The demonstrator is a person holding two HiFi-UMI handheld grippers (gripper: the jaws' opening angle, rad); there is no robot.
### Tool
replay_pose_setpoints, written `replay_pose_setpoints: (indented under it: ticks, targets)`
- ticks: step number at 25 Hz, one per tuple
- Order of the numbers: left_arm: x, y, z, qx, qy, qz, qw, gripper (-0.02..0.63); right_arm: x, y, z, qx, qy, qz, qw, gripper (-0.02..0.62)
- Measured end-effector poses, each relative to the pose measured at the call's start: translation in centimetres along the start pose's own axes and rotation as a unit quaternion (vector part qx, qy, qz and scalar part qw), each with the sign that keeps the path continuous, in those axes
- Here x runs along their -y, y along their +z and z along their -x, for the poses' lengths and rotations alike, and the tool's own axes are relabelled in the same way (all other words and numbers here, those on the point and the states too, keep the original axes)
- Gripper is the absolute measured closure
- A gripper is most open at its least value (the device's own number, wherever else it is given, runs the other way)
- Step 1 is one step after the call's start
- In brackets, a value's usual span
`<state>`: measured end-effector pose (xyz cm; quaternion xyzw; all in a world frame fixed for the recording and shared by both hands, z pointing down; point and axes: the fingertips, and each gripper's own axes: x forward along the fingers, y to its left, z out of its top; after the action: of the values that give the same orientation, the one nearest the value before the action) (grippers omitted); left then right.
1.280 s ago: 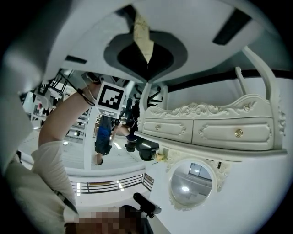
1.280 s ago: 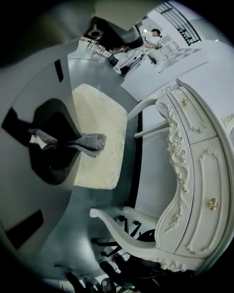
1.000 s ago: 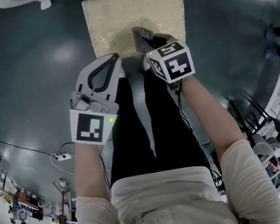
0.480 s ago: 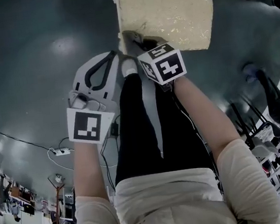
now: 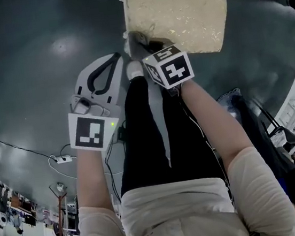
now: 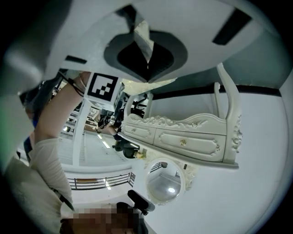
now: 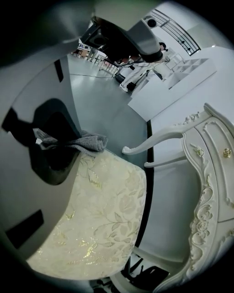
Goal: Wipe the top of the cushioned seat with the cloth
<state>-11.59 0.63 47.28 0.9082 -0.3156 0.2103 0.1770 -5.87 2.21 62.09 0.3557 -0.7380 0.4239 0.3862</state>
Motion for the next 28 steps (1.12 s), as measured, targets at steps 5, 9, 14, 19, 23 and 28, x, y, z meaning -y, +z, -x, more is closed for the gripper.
replay_pose_setpoints:
  ticks: [5,9,14,19,23,28]
  targets:
    - [1.1,0.6,-1.8,0.003,-0.009,-0.002,1.0,0.604,1.1,-0.5,0.3,-0.007,-0.002,0.0,1.0,0.568]
    - [2.6,0.9,-2.8,-0.004,-0.018,-0.008,0.9998,0.604,2.3,-1.2,1.1,-0.01,-0.013,-0.004,1.0,0.568]
    - [4.2,1.4,-4.3,-0.006,-0.021,-0.008,0.9997,0.604,5.3,-2.6,2.8,-0.005,-0.029,-0.018,0.999,0.568]
    - [6.8,2.2,-6.4,-0.012,-0.032,-0.015,0.9993,0.604,8.5,-4.1,4.9,0.0,-0.036,-0.032,0.999,0.568]
    - [8.7,2.6,-8.0,-0.017,-0.042,-0.025,0.9986,0.604,10.5,-4.9,6.0,0.003,-0.037,-0.04,0.999,0.568]
    - [11.1,3.0,-9.9,-0.016,-0.047,-0.027,0.9984,0.604,12.8,-6.3,7.3,0.004,-0.039,-0.048,0.998,0.568]
